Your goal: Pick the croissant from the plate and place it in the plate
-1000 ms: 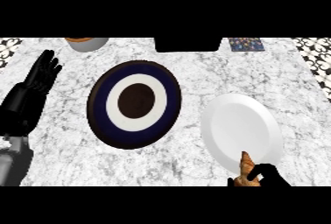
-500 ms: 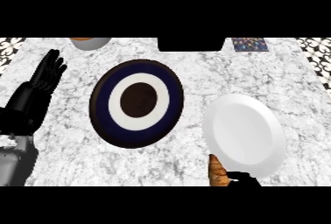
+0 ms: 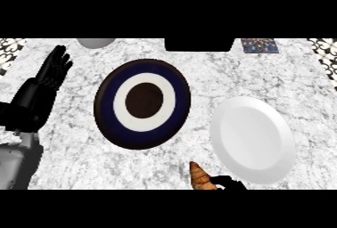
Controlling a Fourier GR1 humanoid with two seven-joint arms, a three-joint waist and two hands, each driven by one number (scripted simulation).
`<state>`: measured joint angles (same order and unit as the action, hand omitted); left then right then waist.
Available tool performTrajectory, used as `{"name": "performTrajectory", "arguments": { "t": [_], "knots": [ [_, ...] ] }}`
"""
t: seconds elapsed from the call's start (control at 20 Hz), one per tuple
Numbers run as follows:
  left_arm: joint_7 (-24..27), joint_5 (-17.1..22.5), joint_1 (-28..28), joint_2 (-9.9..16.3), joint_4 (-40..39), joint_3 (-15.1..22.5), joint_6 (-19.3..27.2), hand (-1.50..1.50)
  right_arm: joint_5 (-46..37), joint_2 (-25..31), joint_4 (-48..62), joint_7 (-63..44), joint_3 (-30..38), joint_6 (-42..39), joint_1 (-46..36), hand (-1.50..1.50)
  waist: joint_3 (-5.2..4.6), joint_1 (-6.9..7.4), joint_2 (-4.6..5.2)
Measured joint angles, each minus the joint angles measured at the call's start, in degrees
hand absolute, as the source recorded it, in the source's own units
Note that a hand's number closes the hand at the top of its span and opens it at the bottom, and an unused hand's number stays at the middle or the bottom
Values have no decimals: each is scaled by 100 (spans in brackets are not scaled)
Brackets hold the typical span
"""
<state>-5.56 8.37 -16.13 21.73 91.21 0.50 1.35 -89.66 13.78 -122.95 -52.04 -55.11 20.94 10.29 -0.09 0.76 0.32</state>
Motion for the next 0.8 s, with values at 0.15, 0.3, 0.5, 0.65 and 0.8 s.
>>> {"name": "performTrajectory", "arguments": {
  "t": [0.15,0.3,0.5,0.65,0.8],
  "knots": [
    [-33,-41,-38,-64,34,71,20,0,281,108,47,-49,-92,-11,-210,150,1,79,20],
    [-35,-41,-46,-80,61,111,-21,0,539,193,91,-119,-175,-15,-389,150,-1,166,42],
    [-3,-54,-93,-107,36,144,-54,0,889,244,151,-222,-194,17,-514,150,-3,244,79],
    [16,-59,-147,-131,35,165,-68,0,1063,269,207,-298,-115,5,-617,150,-7,299,105],
    [2,-97,-161,-155,48,208,-58,0,1250,222,344,-367,43,0,-770,150,-6,349,115]
  ]
}}
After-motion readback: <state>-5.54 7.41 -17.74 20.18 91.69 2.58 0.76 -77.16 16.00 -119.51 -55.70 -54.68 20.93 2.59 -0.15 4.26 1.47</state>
